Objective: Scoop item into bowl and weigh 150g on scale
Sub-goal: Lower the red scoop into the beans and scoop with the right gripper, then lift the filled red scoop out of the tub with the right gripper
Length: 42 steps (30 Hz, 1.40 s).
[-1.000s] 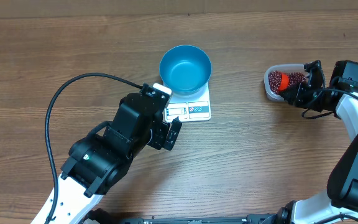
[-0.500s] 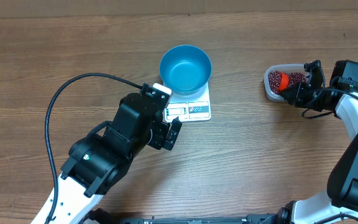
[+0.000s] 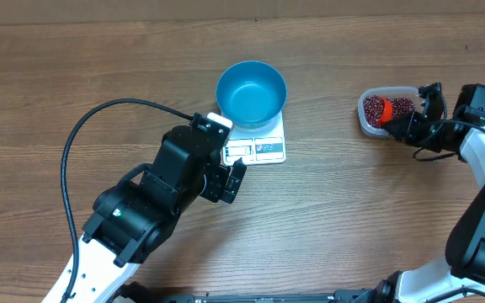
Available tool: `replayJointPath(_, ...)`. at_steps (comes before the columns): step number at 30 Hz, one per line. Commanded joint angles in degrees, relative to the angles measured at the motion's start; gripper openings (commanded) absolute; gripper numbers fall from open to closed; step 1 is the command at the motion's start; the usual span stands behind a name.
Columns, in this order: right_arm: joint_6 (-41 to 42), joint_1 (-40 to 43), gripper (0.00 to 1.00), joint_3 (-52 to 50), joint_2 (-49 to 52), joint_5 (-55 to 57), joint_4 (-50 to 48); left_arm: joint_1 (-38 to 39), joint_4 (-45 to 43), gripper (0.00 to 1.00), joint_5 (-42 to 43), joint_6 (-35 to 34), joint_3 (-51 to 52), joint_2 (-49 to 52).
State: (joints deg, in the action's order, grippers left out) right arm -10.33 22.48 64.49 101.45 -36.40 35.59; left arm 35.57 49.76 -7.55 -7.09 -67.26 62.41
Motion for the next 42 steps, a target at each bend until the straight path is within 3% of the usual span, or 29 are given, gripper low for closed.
replayJointPath(1, -0.02, 1.57, 0.04, -0.52, 0.50, -4.26, -0.42, -0.31, -0.07, 0.99, -0.50, 0.90, -0.39, 0.33)
replayJointPath(33, 2.64, 2.14, 0.04, -0.52, 0.92, -8.72, -0.28, -0.31, -0.07, 0.99, -0.50, 0.90, -0.39, 1.33)
replayJointPath(42, 2.80, 8.68, 0.04, -0.52, 0.92, -15.80, 1.11, -0.31, -0.04, 0.99, -0.50, 0.90, -0.39, 1.36)
